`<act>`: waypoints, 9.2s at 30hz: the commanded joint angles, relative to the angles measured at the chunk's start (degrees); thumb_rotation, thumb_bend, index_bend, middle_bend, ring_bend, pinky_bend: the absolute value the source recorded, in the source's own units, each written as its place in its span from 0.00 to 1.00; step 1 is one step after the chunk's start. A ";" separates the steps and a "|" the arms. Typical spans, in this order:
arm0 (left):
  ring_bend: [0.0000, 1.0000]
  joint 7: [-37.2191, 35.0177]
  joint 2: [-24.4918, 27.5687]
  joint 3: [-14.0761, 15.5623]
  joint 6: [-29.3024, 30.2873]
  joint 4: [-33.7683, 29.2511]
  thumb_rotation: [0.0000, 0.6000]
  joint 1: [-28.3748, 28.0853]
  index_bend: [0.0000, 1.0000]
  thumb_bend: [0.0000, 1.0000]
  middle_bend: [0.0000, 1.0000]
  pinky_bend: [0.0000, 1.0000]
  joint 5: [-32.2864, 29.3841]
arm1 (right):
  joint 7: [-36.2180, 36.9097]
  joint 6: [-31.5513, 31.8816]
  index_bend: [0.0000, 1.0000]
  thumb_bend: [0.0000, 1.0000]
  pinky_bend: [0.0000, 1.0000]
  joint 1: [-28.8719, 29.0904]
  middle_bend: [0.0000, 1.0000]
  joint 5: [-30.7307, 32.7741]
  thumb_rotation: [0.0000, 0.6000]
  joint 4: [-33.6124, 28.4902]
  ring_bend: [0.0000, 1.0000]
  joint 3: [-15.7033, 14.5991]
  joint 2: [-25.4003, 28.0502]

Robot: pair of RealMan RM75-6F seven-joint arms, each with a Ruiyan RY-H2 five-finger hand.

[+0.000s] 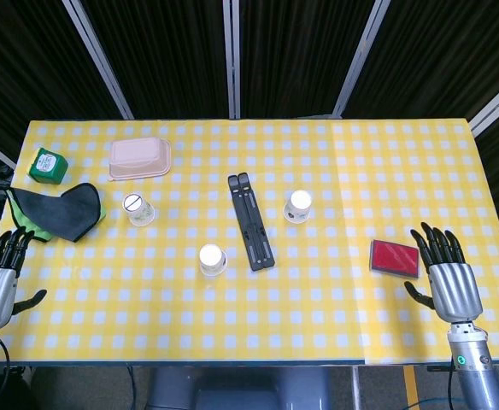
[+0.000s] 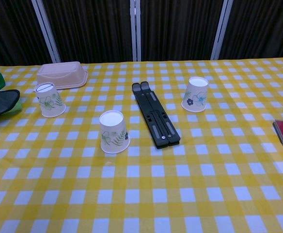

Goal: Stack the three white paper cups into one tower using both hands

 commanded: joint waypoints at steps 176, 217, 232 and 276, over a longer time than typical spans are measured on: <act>0.00 -8.50 1.13 -1.10 -6.06 3.38 1.00 -2.44 0.00 0.00 0.00 0.00 -4.66 | -27.07 -26.81 0.33 0.28 0.00 50.93 0.05 36.47 1.00 -10.26 0.00 7.56 -19.53; 0.00 -2.74 3.33 -4.53 -14.99 -1.68 1.00 -9.19 0.00 0.00 0.00 0.00 -8.19 | 10.11 2.12 0.14 0.20 0.00 13.20 0.00 11.02 1.00 3.94 0.00 -10.51 -0.78; 0.00 6.41 3.78 -13.99 -44.85 7.47 1.00 -31.71 0.24 0.05 0.00 0.00 -32.17 | 17.82 2.62 0.14 0.20 0.00 10.98 0.00 5.98 1.00 4.83 0.00 -7.65 1.43; 0.00 17.24 -9.17 -1.37 -52.87 22.01 1.00 -52.61 0.43 0.27 0.00 0.00 -57.28 | 22.12 -0.45 0.14 0.20 0.00 7.38 0.00 3.08 1.00 4.78 0.00 -1.75 3.08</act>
